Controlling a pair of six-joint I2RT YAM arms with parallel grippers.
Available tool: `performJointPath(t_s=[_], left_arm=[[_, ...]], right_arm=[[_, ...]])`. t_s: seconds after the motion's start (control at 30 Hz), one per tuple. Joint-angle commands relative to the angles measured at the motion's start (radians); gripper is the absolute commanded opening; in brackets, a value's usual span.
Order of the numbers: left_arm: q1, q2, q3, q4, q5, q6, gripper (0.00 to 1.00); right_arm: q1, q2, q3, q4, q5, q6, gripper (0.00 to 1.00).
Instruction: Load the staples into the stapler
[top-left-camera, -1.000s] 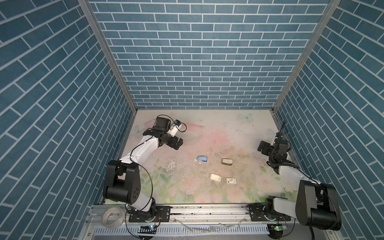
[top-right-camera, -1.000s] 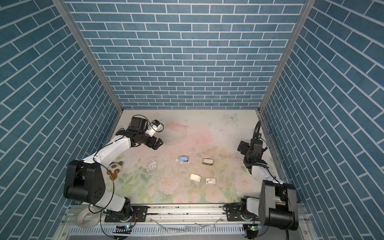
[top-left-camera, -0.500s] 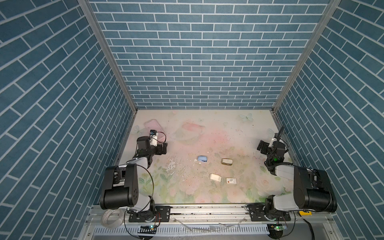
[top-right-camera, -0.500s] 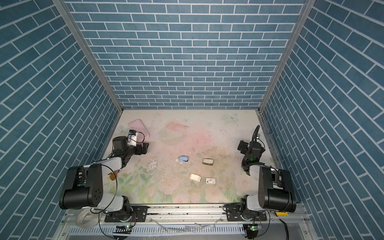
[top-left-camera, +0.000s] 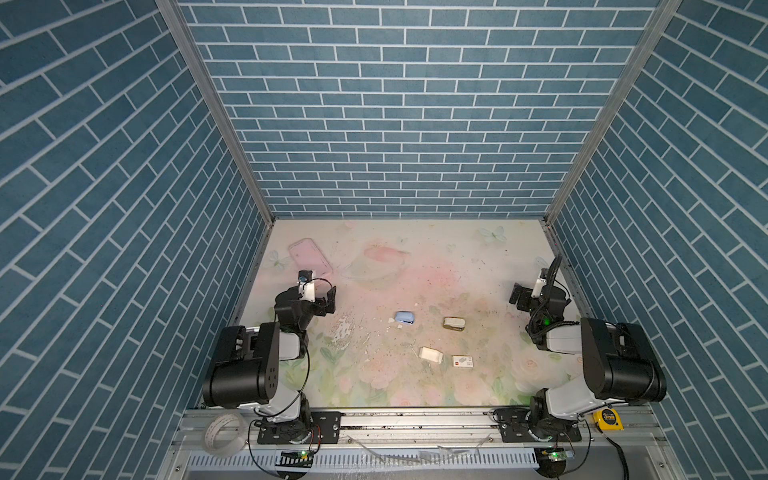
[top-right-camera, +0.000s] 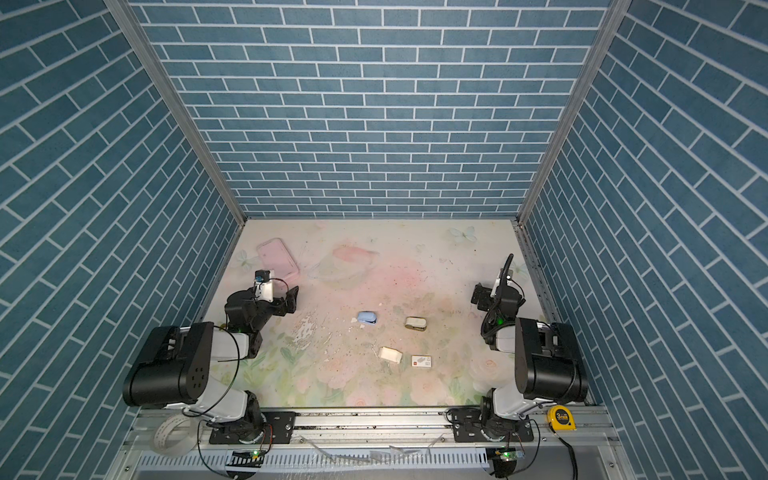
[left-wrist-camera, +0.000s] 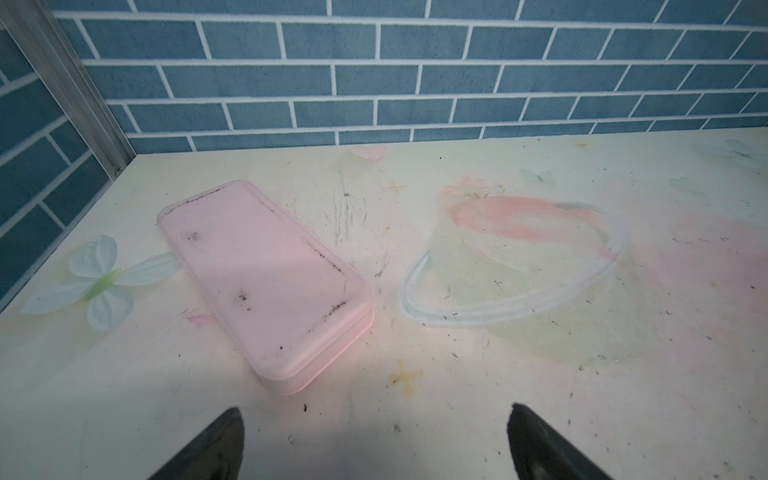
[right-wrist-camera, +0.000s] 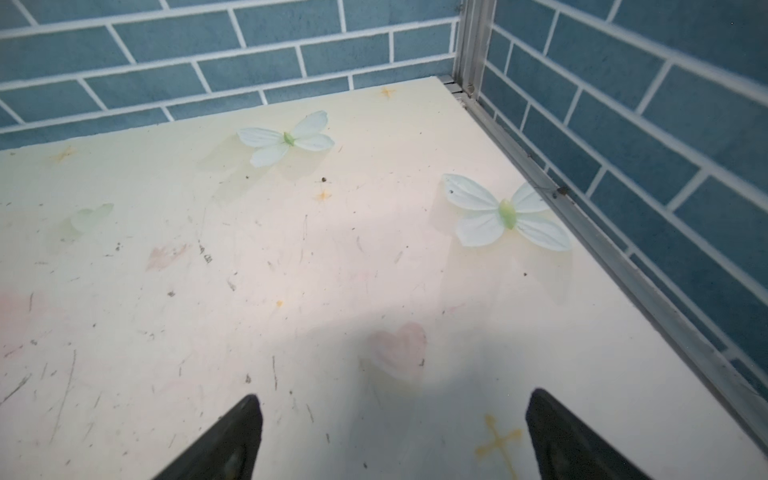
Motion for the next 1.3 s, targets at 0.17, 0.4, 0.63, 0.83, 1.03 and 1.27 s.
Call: performJointPath(t_s=[0.17, 0.4, 0.63, 0.83, 1.03, 1.27], left_arm=[[-0.016, 0.004, 0.061, -0.050, 0.021, 0.028, 1.00], [-0.016, 0.006, 0.061, -0.046, 0.021, 0.026, 1.00], [-0.016, 0.006, 0.060, -0.047, 0.021, 0.027, 1.00], [-0.016, 0.006, 0.061, -0.047, 0.020, 0.027, 1.00], [-0.016, 0.007, 0.061, -0.047, 0.020, 0.027, 1.00], [-0.016, 0.007, 0.061, -0.047, 0.021, 0.027, 0.99]], right_arm=[[0.010, 0.001, 0.033, 0.013, -0.039, -0.070, 0.99], [0.010, 0.001, 0.035, 0.012, -0.051, -0.073, 0.99], [0.010, 0.001, 0.036, 0.013, -0.050, -0.073, 0.99], [0.011, 0.001, 0.035, 0.013, -0.048, -0.073, 0.99], [0.010, 0.002, 0.035, 0.012, -0.049, -0.073, 0.99], [0.010, 0.000, 0.034, 0.012, -0.048, -0.075, 0.99]])
